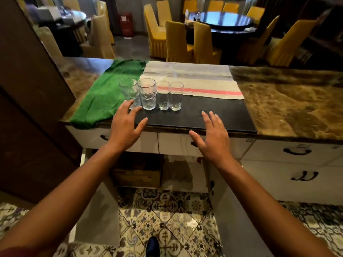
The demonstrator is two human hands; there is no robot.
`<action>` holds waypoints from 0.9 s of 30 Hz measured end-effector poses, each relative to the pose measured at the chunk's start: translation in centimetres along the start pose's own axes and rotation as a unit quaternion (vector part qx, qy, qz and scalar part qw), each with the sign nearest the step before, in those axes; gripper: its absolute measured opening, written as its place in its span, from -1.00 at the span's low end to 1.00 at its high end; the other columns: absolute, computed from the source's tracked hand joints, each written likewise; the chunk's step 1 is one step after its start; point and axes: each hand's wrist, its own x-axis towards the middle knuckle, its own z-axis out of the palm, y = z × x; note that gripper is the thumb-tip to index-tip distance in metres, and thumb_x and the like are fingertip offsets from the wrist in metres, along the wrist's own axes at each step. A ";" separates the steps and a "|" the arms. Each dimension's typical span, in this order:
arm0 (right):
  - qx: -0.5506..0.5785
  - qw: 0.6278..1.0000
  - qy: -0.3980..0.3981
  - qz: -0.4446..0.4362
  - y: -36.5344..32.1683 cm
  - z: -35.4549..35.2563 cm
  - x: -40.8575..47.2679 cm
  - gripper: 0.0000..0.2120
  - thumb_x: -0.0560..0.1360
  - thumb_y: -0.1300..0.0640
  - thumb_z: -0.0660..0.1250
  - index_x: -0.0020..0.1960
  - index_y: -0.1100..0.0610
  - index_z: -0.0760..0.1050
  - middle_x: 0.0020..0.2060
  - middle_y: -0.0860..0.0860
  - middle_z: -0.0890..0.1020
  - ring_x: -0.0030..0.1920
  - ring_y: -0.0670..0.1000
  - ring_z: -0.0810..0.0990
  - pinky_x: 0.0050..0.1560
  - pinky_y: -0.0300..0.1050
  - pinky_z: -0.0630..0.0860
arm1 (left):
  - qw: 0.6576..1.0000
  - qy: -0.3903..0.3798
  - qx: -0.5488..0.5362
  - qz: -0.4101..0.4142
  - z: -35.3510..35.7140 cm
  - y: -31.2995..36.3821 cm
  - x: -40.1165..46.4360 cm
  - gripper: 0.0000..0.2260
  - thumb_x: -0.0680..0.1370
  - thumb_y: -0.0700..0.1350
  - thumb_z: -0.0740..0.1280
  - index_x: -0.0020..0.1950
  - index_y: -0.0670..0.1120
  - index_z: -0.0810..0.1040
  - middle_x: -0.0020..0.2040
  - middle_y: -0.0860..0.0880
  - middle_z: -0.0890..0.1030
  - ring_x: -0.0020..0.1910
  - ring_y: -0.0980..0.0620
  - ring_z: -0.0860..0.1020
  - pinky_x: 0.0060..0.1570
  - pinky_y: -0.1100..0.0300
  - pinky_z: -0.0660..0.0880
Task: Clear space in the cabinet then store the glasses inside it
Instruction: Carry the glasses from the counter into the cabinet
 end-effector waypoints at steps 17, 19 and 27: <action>-0.089 0.996 0.019 0.022 -3.5 3.3 12.8 -0.23 0.56 -0.34 0.20 0.61 0.01 0.08 0.61 0.11 0.14 0.61 0.16 0.08 0.54 0.19 0.17 | 0.979 -0.033 0.086 0.181 2.6 -4.1 16.5 -0.43 0.60 0.29 0.12 0.34 -0.10 0.57 0.46 -0.21 0.44 0.54 -0.27 0.27 0.49 -0.14 0.25; -0.079 0.997 0.014 0.016 -3.3 3.8 14.6 -0.24 0.56 -0.33 0.22 0.61 0.00 0.08 0.61 0.10 0.14 0.61 0.16 0.08 0.54 0.18 0.17 | 0.978 -0.046 0.092 0.183 3.4 -4.0 18.1 -0.39 0.58 0.32 0.10 0.36 -0.10 0.56 0.47 -0.21 0.42 0.55 -0.26 0.25 0.51 -0.16 0.23; -0.059 0.998 -0.012 -0.003 -1.2 5.7 21.0 -0.22 0.55 -0.34 0.22 0.61 0.00 0.08 0.61 0.09 0.12 0.61 0.14 0.06 0.57 0.13 0.10 | 0.970 -0.099 0.128 0.179 6.7 -3.8 22.4 -0.25 0.52 0.43 0.01 0.41 -0.08 0.52 0.51 -0.17 0.38 0.59 -0.21 0.18 0.53 -0.17 0.19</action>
